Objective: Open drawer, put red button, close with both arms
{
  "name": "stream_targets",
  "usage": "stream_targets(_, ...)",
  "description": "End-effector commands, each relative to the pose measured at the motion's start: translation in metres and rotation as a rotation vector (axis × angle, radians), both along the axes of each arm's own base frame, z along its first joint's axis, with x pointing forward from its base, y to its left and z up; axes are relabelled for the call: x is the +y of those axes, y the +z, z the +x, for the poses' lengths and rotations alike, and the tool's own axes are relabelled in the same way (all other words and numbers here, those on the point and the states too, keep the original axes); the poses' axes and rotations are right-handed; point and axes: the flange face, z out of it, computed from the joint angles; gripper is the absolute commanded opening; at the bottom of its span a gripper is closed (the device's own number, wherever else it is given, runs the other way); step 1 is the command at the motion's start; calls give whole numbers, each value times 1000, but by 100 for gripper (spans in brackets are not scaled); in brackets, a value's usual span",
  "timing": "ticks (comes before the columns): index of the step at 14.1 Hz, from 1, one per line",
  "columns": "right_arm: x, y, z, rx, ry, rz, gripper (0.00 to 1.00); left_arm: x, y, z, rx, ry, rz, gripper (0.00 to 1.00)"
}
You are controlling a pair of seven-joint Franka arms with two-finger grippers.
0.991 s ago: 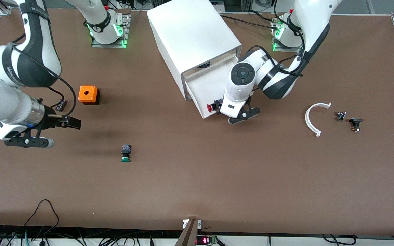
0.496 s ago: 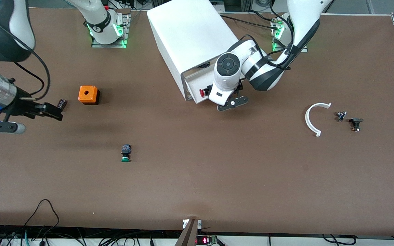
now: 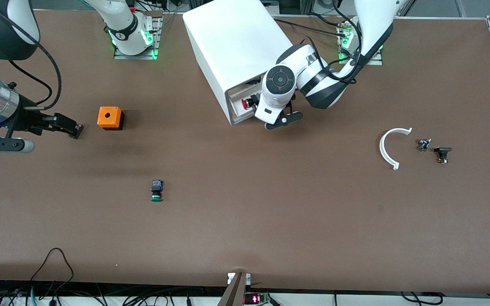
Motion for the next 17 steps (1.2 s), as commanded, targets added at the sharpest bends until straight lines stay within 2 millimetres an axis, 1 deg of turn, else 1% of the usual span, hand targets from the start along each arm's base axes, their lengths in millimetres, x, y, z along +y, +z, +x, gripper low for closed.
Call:
stream_targets(1,-1,11,-7,-12,-26,-33,100,-9,7,-15,39,-13,-23,100)
stream_targets(2,-4,13,-7,-15,-29,-33,100,-12,7,-19,43,-18,-24,100)
stream_targets(3,-12,18,-6,-25,-35,-29,100,-14,8,-21,43,-24,-26,100)
stream_targets(4,-26,33,-4,-54,-58,-18,100,-17,7,-25,48,-32,-25,100)
stream_targets(5,-19,44,-5,-63,-46,-10,100,-17,6,-27,56,-38,-20,100)
stream_targets(6,-17,47,-7,-56,-46,-3,100,-18,7,-28,57,-38,-18,100)
stream_targets(8,-17,47,-6,-56,-49,2,100,-17,6,-30,69,-43,-7,100)
stream_targets(10,-17,46,-5,-57,-48,4,100,-22,9,-35,71,-47,-11,100)
stream_targets(12,-19,56,-2,-85,-44,6,100,-20,9,-33,71,-47,-13,100)
stream_targets(15,-17,60,0,-100,-32,7,100,-16,18,-22,57,-33,-26,100)
stream_targets(17,-19,65,2,-104,-29,11,100,-9,31,-3,32,-6,-46,100)
